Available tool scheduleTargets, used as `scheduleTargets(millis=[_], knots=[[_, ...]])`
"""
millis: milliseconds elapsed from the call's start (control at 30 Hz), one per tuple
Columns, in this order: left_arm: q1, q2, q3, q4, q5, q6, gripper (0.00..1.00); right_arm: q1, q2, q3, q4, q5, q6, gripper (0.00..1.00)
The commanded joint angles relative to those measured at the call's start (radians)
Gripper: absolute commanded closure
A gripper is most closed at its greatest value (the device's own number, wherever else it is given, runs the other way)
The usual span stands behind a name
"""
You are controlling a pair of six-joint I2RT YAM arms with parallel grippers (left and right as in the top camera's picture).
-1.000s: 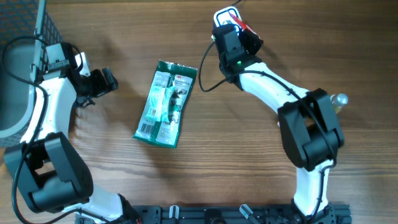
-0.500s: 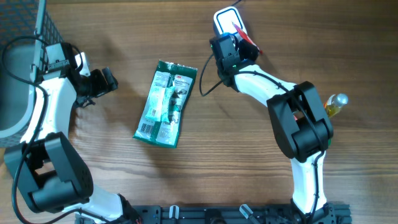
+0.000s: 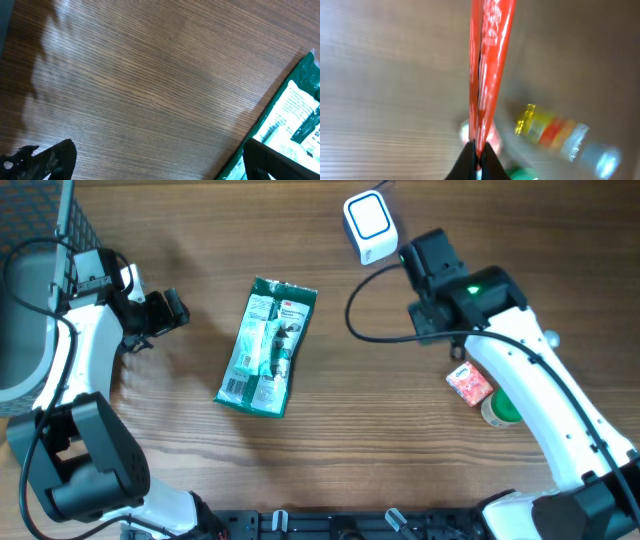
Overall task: Scan the item barcode
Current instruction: 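Carry the red box right and set it down near the jar, then move the right gripper to the light green wipes pack and grasp it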
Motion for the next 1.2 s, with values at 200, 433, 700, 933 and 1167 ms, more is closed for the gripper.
scheduleTargets(millis=[200,433,700,933,1167], knots=[[0.01,0.008,-0.006,0.0,0.009,0.008,0.0,-0.083,0.015,-0.228,-0.013,-0.014,0.322,0.96],[0.01,0.008,-0.006,0.0,0.009,0.008,0.0,-0.111,0.016,-0.377,0.085,-0.007,0.328,0.91],[0.01,0.008,-0.006,0.0,0.009,0.008,0.0,-0.111,0.016,-0.425,0.111,-0.01,0.329,0.6],[0.01,0.008,-0.006,0.0,0.009,0.008,0.0,-0.111,0.017,-0.425,0.348,-0.47,0.328,0.48],[0.01,0.008,-0.006,0.0,0.009,0.008,0.0,-0.03,0.017,-0.438,0.71,-0.817,0.421,0.45]])
